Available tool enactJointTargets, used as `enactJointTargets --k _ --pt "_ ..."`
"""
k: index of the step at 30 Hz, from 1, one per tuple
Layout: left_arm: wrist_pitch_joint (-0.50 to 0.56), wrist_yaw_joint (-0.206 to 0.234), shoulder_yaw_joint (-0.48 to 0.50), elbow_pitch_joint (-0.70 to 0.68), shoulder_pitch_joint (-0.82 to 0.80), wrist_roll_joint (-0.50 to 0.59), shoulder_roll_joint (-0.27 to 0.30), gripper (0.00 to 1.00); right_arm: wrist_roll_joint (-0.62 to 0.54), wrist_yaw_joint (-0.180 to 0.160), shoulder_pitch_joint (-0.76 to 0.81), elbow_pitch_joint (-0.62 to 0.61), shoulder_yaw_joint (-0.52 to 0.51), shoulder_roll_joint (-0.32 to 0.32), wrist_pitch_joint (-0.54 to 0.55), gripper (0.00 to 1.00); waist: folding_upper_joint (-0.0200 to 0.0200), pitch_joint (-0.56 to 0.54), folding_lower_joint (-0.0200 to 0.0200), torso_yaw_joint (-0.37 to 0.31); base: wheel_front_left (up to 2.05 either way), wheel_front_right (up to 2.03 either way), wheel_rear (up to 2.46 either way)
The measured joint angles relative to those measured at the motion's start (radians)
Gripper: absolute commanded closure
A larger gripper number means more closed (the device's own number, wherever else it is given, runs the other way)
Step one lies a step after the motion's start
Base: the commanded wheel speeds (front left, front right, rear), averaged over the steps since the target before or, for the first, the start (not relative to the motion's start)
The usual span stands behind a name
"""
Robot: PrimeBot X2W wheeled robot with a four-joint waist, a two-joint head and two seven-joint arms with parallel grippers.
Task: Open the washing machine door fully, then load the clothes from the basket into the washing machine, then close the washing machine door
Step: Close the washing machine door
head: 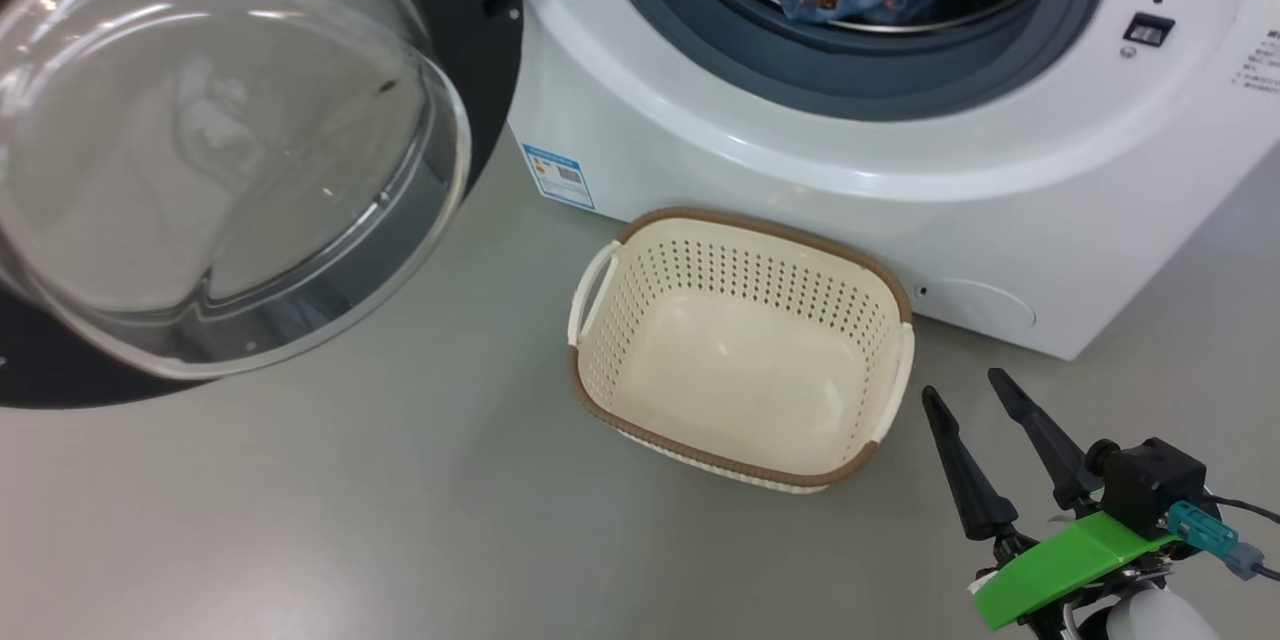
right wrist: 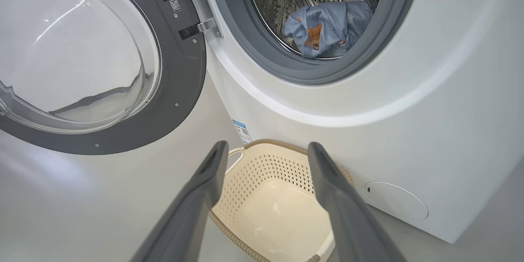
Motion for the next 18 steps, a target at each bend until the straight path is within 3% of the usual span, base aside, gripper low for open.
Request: enactJointTargets --k 4,10,18 --pt "0.108 0.000 -0.069 0.072 -0.036 -0.087 0.073 1.00 0.000 0.000 -0.007 -0.001 0.005 -0.009 0.000 0.00 -0.0001 0.031 0.0000 -0.016 0.00 0.00 0.00" --pt "0.277 0.000 -0.125 0.146 -0.086 -0.221 0.119 1.00 0.000 0.000 -0.031 -0.008 0.016 -0.025 0.000 0.00 0.0000 0.069 0.0000 -0.032 0.00 0.00 0.00" --pt "0.344 0.000 -0.152 0.202 -0.106 -0.275 0.155 1.00 0.000 0.000 -0.036 -0.016 0.030 -0.037 0.000 0.00 0.0000 0.099 0.0000 -0.050 0.00 0.00 0.00"
